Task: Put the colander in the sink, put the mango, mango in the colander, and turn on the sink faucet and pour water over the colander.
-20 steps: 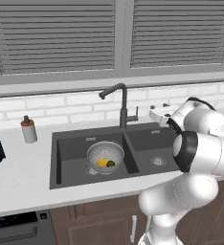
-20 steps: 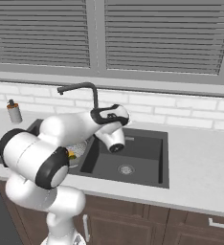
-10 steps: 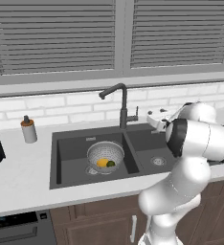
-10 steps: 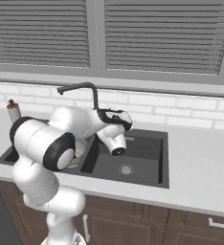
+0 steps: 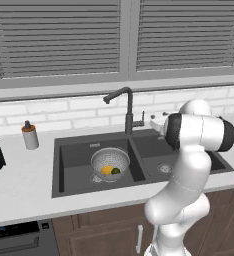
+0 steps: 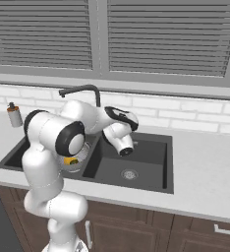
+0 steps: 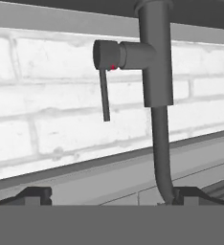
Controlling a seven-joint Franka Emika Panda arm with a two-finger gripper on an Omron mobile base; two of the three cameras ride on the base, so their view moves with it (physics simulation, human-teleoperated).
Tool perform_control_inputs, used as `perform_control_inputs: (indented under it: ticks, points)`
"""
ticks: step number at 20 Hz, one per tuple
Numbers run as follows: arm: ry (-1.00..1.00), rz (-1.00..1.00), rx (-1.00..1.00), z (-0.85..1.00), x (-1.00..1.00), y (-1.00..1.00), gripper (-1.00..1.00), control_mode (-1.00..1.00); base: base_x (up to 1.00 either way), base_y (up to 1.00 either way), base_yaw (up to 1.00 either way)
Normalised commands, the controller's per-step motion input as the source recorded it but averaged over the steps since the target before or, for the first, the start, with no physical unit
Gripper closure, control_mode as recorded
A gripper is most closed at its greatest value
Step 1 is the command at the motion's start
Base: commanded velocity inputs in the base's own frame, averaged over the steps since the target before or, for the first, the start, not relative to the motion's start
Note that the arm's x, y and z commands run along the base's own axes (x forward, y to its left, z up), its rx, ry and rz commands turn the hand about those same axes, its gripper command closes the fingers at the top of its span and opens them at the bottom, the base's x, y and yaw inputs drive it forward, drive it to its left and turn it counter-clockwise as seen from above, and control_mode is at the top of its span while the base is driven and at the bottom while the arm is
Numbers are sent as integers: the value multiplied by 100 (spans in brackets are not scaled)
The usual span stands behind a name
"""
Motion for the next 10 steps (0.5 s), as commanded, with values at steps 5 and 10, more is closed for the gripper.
perform_control_inputs:
  ticks: [5, 10]
  points:
    - [0, 1, -4, -18, 41, 0, -100, -100, 0, 0, 0]
    - [0, 0, -6, -23, 29, 11, -100, -100, 0, 0, 0]
